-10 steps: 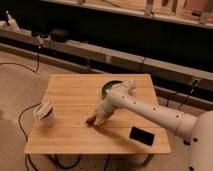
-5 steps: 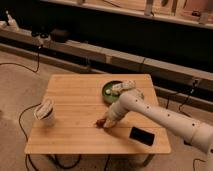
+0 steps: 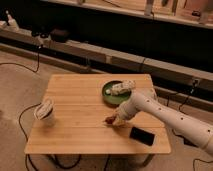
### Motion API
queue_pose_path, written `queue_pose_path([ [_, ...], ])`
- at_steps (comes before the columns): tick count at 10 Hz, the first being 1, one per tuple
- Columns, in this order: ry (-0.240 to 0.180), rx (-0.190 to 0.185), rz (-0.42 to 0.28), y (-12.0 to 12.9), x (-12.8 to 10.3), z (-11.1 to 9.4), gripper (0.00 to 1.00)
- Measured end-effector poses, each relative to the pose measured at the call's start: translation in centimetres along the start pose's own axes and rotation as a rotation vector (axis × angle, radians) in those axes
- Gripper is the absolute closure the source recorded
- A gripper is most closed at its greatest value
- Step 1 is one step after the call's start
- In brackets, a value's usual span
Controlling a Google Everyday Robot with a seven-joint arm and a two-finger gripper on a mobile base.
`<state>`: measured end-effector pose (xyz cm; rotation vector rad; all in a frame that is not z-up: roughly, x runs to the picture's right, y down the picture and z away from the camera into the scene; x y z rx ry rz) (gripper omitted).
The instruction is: Drag the pepper across the table
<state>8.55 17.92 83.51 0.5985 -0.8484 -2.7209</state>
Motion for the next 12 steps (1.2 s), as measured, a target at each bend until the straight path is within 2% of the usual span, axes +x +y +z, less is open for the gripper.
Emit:
queue_pose_path([
  [6,-0.041,-0.027,0.071,1.2,-4.2,-1.9,1.0],
  [10,-0.038,-0.046,0.145,2.2,-7.6,-2.0,1.0],
  [12,-0.032,-0.049,0.158,2.3,-8.2,-1.9,1.0],
])
